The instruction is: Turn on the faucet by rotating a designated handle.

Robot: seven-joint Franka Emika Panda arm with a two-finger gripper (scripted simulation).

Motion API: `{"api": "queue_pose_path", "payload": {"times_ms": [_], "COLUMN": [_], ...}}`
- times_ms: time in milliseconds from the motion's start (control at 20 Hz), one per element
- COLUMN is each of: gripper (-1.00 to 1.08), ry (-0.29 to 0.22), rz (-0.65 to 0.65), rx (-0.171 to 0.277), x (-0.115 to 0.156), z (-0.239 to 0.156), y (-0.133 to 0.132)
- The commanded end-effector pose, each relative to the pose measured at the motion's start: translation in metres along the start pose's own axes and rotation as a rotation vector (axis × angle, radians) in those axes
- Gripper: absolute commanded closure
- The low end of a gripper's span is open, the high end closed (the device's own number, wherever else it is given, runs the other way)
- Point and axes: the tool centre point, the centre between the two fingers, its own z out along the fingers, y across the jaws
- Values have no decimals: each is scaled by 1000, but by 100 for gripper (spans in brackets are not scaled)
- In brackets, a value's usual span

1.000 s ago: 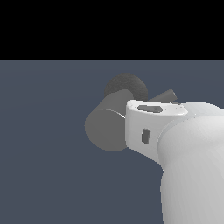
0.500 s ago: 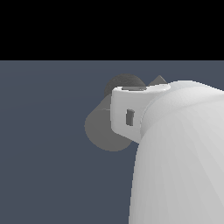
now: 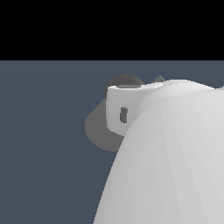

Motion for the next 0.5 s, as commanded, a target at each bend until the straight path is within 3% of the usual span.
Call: {"api": "queue_pose_path", "payload": {"times_ms": [0,450], "gripper": [108,108], "ry": [-54,-76], "rz": [0,1], "rx": [-58,-72], "x": [-24,-43], "z": [-1,-4], "y": [29,55]}}
